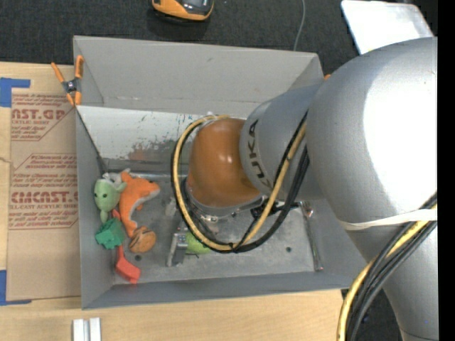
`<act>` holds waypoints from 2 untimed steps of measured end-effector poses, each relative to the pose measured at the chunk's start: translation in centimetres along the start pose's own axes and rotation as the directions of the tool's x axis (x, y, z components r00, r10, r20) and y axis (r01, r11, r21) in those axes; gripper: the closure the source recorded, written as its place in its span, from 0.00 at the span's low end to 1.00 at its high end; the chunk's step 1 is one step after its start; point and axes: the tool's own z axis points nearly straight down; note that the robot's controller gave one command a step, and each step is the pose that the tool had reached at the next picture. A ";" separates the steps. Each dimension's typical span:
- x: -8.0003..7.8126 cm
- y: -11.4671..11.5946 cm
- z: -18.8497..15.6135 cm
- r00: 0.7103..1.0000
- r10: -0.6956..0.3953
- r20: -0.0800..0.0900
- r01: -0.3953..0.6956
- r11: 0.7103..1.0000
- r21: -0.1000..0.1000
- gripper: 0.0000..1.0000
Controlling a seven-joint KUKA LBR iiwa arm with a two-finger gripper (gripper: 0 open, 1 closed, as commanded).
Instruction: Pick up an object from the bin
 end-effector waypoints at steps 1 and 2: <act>0.0 -6.2 -0.3 0.998 -0.059 0.007 0.059 0.998 -0.002 0.00; 0.7 -6.3 -0.2 1.000 0.020 0.011 -0.020 1.000 0.001 0.00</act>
Offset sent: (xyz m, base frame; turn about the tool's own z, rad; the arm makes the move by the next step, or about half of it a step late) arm -0.0256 -0.0021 -0.0049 0.1133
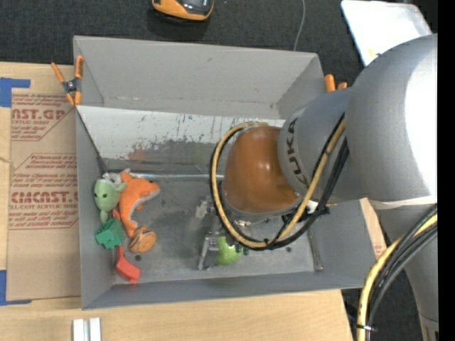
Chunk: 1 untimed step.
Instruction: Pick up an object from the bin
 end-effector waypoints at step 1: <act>-2.7 0.5 -5.2 1.000 -0.024 -0.010 0.024 1.000 -0.002 0.00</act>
Offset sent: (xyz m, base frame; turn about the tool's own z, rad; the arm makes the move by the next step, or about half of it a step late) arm 0.0043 -0.0665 0.0019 0.0965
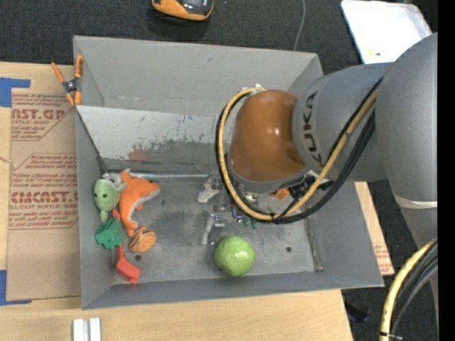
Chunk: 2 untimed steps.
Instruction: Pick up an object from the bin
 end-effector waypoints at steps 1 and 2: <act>0.1 -3.8 0.2 0.998 0.054 0.013 -0.054 0.999 -0.005 0.00; 0.2 -8.2 -0.3 1.000 -0.016 0.004 0.016 1.000 -0.002 0.00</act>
Offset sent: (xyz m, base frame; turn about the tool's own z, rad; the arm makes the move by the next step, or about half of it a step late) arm -0.0056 -0.0927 0.0172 -0.0340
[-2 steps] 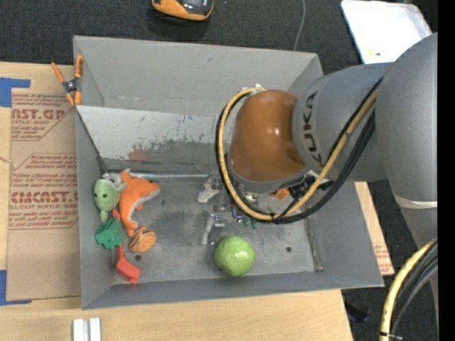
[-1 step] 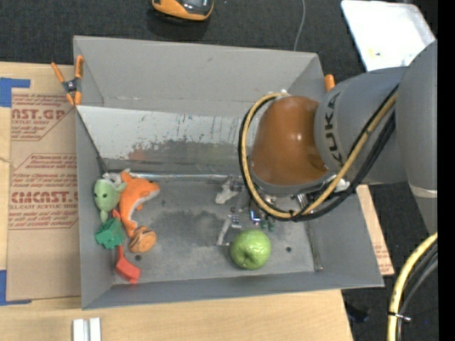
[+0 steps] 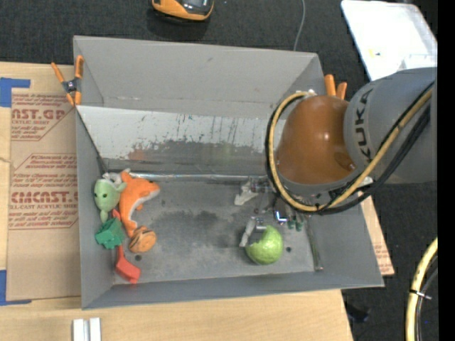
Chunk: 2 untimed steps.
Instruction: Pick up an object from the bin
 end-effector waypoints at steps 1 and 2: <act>-1.0 0.8 -0.6 0.994 -0.113 0.003 0.113 0.994 0.001 0.00; 0.6 -4.9 1.0 0.962 -0.273 0.004 0.273 0.962 0.001 0.00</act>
Offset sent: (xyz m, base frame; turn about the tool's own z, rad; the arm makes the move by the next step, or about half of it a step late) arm -0.0245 -0.0985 -0.0219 -0.3520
